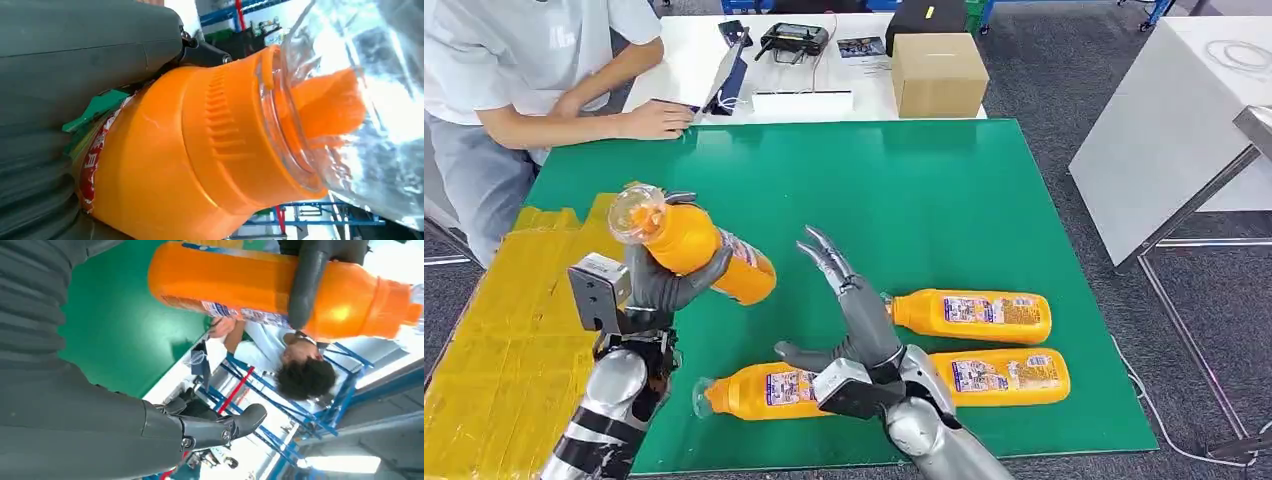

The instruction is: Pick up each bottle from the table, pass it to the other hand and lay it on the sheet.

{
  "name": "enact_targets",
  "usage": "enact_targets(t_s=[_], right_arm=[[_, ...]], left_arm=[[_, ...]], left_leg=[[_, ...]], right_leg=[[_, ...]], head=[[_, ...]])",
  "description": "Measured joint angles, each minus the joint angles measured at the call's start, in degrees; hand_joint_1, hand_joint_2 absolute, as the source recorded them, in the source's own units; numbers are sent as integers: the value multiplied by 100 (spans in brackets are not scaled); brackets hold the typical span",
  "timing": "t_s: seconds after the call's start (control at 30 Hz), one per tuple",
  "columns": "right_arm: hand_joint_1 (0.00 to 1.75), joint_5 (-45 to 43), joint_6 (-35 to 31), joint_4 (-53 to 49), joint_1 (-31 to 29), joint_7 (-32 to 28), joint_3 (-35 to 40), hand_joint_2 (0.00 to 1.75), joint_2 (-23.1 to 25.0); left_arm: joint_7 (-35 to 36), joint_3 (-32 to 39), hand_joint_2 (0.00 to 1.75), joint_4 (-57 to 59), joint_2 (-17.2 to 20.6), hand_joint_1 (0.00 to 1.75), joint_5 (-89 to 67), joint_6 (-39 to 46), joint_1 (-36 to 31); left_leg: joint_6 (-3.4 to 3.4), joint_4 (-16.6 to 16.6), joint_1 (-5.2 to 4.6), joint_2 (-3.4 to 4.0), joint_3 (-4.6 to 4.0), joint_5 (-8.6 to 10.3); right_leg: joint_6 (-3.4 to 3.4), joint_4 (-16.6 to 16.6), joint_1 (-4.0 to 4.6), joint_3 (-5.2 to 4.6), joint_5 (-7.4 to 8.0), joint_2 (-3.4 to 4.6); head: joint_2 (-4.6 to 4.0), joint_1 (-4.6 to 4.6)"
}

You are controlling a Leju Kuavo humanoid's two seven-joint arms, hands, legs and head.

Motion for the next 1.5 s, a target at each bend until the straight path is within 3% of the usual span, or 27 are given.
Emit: enact_targets(t_s=[0.1, 0.2, 0.3, 0.37, 0.53, 0.67, 0.8, 1.07, 1.27, 1.3, 1.33, 1.5], right_arm=[[0, 2, -114, -196, 74, -103, -37, 175, -35], [0, 20, -301, -550, 194, -173, -105, 175, -90], [0, 258, -893, -905, 298, -333, -203, 175, -133], [0, 468, -1323, -1065, 319, -359, -232, 175, -162], [0, 317, -1823, -1390, 387, -474, -240, 175, -230], [0, 258, -1967, -1543, 412, -564, -243, 175, -262], [0, 216, -1991, -1624, 441, -608, -256, 175, -269], [0, 232, -2026, -1644, 419, -463, -260, 175, -267], [0, 341, -1957, -1642, 410, -335, -256, 175, -267], [0, 361, -1941, -1639, 405, -313, -256, 175, -267], [0, 384, -1908, -1637, 397, -291, -256, 175, -267], [0, 430, -1834, -1600, 382, -234, -254, 175, -251]], left_arm=[[8, 4, 175, 6, 74, 175, -1402, 960, -43], [534, 93, 175, 139, 231, 175, -4129, 2024, -191], [1012, 420, 175, 256, 306, 175, -7391, 2283, -289], [1693, 428, 175, 429, 516, 175, -8672, 2298, -375], [3155, -205, 175, 1199, 1255, 175, -8650, 2300, -719], [3484, -650, 175, 1824, 1559, 175, -8521, 2305, -831], [3346, -793, 175, 2595, 1668, 175, -8449, 2316, -962], [3088, -623, 175, 4746, 1414, 175, -8268, 2095, -1609], [3189, -392, 175, 5529, 1191, 175, -8085, 1835, -1828], [3165, -343, 175, 5591, 1156, 138, -8003, 1784, -1865], [3119, -265, 175, 5667, 1121, 0, -7897, 1724, -1914], [3025, 2, 175, 5882, 1016, 0, -7693, 1776, -2010]], left_leg=[[0, 0, 0, 0, 0, 0], [0, 0, 0, -1, 0, 0], [0, -1, 1, 0, 0, 0], [0, -1, 1, 9, 2, 0], [-4, -1, 3, 15, 4, 2], [-4, -1, 7, 14, 1, 2], [-4, -1, 6, 15, -2, 1], [-4, 0, 7, 5, -4, 4], [-4, 0, 6, 4, -7, 3], [-4, 0, 6, 2, -8, 3], [-4, 0, 6, -1, -9, 3], [-4, -1, 6, -1, -6, 3]], right_leg=[[0, 0, 0, -1, 0, 0], [0, 0, 1, -1, 0, -1], [-1, 0, 2, -1, 0, 0], [-1, 0, 2, -4, 0, 5], [-2, 1, 4, -6, 1, 13], [-2, 2, 7, -7, 1, 12], [-2, 2, 5, -11, 1, 15], [-2, 2, 6, -7, 2, 2], [-2, 2, 6, -9, 1, 2], [-2, 2, 6, -8, 1, 1], [-2, 2, 6, -7, 1, -1], [-2, 2, 7, -5, 1, 0]], head=[[0, -2], [0, 0], [0, -2], [0, 0], [0, -2], [0, 2], [0, 0], [0, 0], [0, 0], [0, 0], [0, 0], [0, 0]])
